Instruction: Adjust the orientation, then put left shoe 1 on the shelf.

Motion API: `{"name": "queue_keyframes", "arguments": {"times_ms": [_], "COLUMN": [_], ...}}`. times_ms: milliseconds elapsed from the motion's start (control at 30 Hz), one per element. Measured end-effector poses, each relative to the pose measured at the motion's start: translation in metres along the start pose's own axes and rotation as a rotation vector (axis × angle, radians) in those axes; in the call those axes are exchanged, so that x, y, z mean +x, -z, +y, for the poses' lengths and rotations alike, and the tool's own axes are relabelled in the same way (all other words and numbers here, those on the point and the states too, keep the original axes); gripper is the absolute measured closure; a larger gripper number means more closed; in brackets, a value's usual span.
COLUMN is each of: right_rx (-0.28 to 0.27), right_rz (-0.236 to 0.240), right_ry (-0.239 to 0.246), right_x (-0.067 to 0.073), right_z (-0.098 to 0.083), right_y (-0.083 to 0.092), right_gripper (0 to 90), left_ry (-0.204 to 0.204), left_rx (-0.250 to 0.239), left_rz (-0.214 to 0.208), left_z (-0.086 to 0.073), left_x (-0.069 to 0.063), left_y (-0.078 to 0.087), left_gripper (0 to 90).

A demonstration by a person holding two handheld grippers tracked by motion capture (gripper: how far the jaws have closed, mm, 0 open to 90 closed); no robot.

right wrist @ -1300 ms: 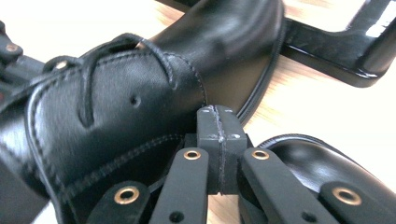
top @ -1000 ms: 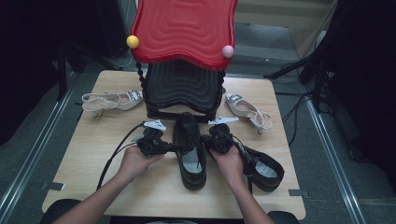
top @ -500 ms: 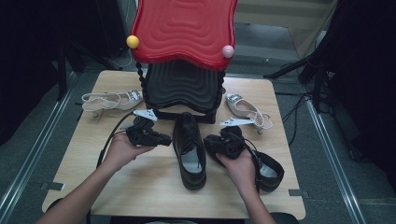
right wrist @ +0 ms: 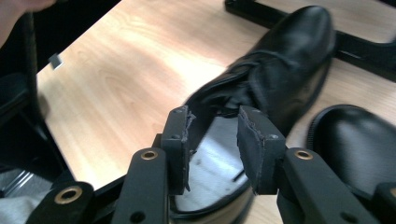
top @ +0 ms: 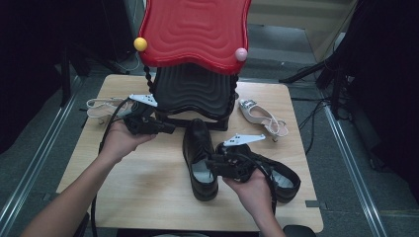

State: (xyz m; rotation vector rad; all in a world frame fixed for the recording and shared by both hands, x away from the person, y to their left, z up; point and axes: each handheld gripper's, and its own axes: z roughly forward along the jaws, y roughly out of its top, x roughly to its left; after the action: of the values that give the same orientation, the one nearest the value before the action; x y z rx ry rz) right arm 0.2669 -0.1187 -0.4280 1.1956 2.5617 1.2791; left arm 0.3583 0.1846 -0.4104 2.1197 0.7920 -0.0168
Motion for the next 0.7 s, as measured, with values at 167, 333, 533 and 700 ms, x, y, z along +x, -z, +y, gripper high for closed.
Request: {"name": "queue_keyframes", "arguments": {"times_ms": [167,333,533,700], "right_rx": [0.034,0.054,0.092,0.119], "right_rz": [0.010,0.020,0.022,0.036], "right_ry": [0.000,0.016,0.019,0.005], "right_x": [0.004,0.010,0.013,0.020], "right_z": [-0.003,-0.004,-0.005,-0.003], "right_y": [-0.011,-0.022,-0.040,-0.059], "right_gripper": [65.9,65.8,57.0,52.9], "left_ry": [-0.038,-0.072,-0.092,-0.089], "left_rx": [-0.005,-0.011,-0.035,-0.063], "left_rz": [0.016,0.037,0.037,0.041], "left_z": [0.023,0.041,0.063,0.083], "left_x": [-0.002,-0.004,-0.004,-0.001], "left_y": [0.011,0.020,0.033,0.051], "left_gripper": [90.0,90.0,90.0,90.0]}}
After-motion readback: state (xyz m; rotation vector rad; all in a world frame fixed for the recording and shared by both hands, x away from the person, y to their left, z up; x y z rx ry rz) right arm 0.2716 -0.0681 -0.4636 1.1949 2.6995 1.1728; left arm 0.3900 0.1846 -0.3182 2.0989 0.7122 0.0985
